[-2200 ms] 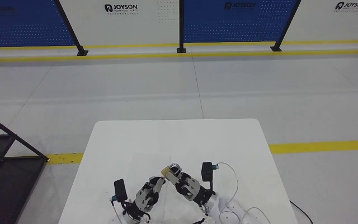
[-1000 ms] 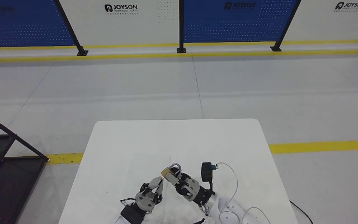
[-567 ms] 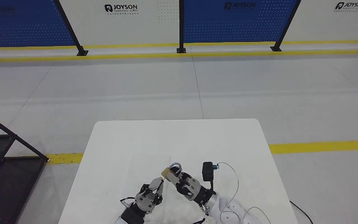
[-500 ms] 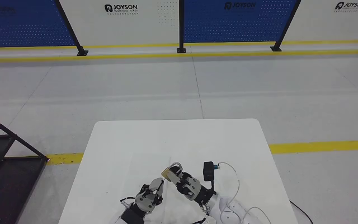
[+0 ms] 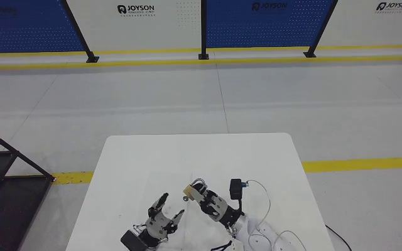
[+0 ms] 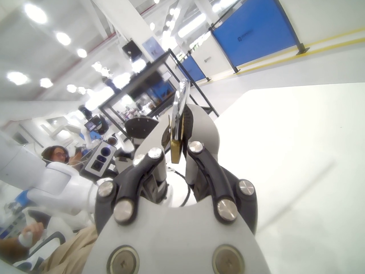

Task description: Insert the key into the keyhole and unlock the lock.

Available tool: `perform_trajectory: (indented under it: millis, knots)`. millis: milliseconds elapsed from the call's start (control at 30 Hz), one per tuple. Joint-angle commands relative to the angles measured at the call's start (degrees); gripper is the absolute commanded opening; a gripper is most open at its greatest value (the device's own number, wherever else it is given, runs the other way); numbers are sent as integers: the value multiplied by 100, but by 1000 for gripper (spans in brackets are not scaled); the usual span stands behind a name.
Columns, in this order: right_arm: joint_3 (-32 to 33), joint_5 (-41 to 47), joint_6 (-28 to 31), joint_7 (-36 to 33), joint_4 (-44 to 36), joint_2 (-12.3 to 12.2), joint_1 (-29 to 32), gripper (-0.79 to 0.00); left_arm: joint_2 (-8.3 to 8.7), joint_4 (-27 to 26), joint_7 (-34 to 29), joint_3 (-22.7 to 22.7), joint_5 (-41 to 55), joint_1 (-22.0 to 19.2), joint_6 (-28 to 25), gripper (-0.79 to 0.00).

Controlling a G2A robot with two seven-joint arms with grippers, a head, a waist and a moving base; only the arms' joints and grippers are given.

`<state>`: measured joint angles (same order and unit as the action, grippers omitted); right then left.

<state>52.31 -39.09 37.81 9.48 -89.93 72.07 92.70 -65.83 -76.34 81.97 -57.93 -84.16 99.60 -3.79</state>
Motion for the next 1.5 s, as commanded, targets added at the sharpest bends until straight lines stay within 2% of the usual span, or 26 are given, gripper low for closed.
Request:
perform_trajectory:
  millis: [0, 100, 167, 267, 400, 500, 567, 633, 667, 700, 733, 767, 800, 933, 1067, 1400, 1467]
  knots:
    - [-1, 178, -114, -219, 97, 7, -93, -785, 64, -103, -151, -169, 253, 143, -627, 0]
    - [-133, 617, -229, -772, 366, 42, -320, -785, 214, -356, -706, -561, 624, 478, -1622, 0]
    - [-332, 887, -388, -1309, 612, 90, -533, -785, 340, -510, -1472, -917, 962, 779, -2385, 0]
    - [-733, 1372, -631, -2132, 990, 207, -936, -785, 529, -876, -2786, -1614, 1560, 1247, -3151, 0]
    - [-1300, 1556, -1231, -2685, 1464, 435, -1444, -785, 685, -1468, -4146, -2383, 2354, 1780, -3534, 0]
    - [-1640, 1688, -1511, -2826, 1800, 619, -1751, -785, 736, -1843, -4769, -2796, 2656, 2035, -3287, 0]
    - [-1799, 1794, -1645, -2829, 2030, 731, -1910, -785, 737, -2016, -4930, -2936, 2653, 2156, -2947, 0]
    - [-1937, 1851, -1845, -2842, 2262, 834, -2043, -785, 736, -2071, -5018, -2960, 2645, 2201, -2860, 0]
    - [-2005, 1848, -1965, -2872, 2358, 883, -2113, -659, 736, -2071, -5018, -2960, 2645, 2201, -2860, 0]
    - [-2061, 1828, -2065, -2842, 2453, 929, -2171, -474, 736, -2071, -5018, -2960, 2645, 2201, -2860, 0]
    - [-2116, 1807, -2136, -2797, 2534, 973, -2213, -400, 736, -2071, -5018, -2960, 2645, 2201, -2860, 0]
    - [-2167, 1787, -2195, -2772, 2611, 1013, -2250, -108, 736, -2071, -5018, -2960, 2645, 2201, -2860, 0]
    - [-2207, 1756, -2240, -2731, 2673, 1049, -2287, 0, 736, -2071, -5018, -2960, 2645, 2201, -2860, 0]
    - [-2315, 1542, -2378, -2583, 2747, 1130, -2345, 0, 736, -2071, -5018, -2960, 2645, 2201, -2860, 0]
    - [-2286, 1143, -2581, -2502, 2448, 1081, -2269, 0, 736, -2071, -5018, -2960, 2645, 2201, -2860, 0]
    - [-1763, -147, -3298, -2817, 685, 616, -1549, 0, 736, -2071, -5018, -2960, 2645, 2201, -2860, 0]
    - [-1576, -699, -3485, -2760, 285, 488, -1364, 0, 736, -2071, -5018, -2960, 2645, 2201, -2860, 0]
